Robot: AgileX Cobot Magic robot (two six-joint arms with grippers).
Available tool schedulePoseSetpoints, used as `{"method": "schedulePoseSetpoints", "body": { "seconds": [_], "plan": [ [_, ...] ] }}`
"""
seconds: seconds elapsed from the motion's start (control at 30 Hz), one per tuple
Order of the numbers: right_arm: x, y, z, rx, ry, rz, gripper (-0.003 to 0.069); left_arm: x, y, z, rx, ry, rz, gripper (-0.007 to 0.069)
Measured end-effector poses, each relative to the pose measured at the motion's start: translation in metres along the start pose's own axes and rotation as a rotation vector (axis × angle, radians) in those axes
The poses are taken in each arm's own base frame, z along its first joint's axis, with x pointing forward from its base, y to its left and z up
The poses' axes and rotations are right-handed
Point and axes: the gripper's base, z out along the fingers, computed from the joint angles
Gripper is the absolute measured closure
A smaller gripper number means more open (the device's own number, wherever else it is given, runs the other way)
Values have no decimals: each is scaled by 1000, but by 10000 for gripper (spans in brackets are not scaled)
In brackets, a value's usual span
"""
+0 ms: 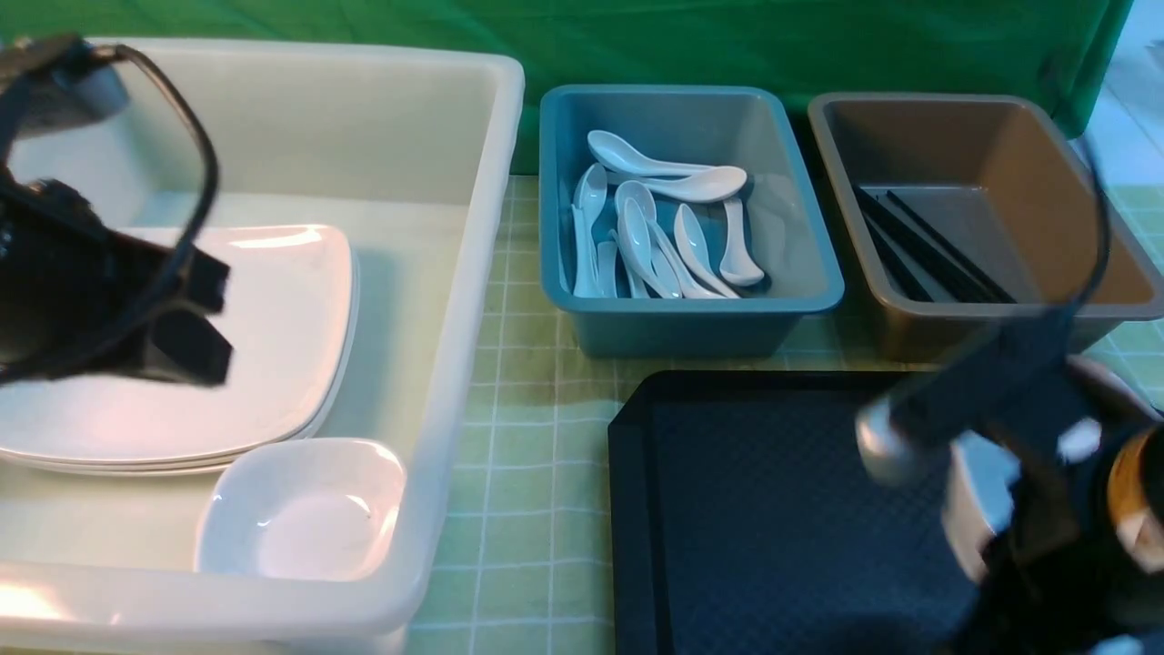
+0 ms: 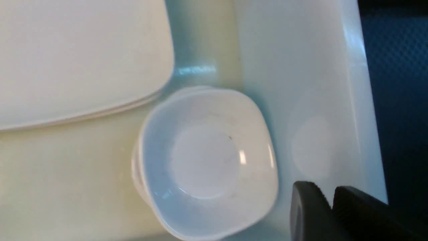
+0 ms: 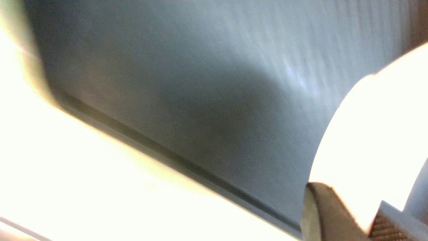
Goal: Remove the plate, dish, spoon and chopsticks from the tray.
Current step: Use the right arm to put the small plate into the large storage box on the left
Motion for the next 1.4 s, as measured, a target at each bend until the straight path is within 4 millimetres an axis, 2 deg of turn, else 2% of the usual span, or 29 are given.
{"method": "schedulePoseSetpoints", "body": {
  "seconds": [0.07, 0.1, 0.17, 0.27, 0.37, 0.47, 0.6, 0.73, 0.87, 1.07, 1.4],
  "plan": [
    [-26, 14, -37, -116, -143, -51, 633, -6, 20, -4, -36, -44, -82, 526],
    [-32, 19, -44, -152, -176, -75, 633, -8, 28, -6, -41, -53, -115, 526],
    [-59, 37, -63, -234, -298, -175, 633, -11, 47, -9, -18, -55, -176, 533],
    [-90, 61, -67, -276, -395, -303, 633, -12, 68, -10, 63, -50, -260, 572],
    [-132, 98, -44, -272, -442, -508, 633, -13, 91, -13, 108, -85, -328, 622],
    [-153, 125, -16, -259, -428, -652, 633, -10, 106, -17, 83, -104, -371, 629],
    [-175, 159, 37, -239, -382, -826, 633, -11, 113, -19, 54, -131, -391, 629],
    [-185, 172, 64, -206, -398, -981, 631, -11, 114, -19, 46, -137, -390, 629],
    [-180, 186, 81, -210, -373, -1082, 633, -11, 114, -19, 41, -139, -389, 629],
    [-176, 196, 104, -213, -334, -1157, 632, -12, 115, -19, 35, -150, -390, 629],
    [-164, 218, 116, -228, -318, -1270, 621, -13, 116, -19, 24, -162, -390, 629]
  ]
}}
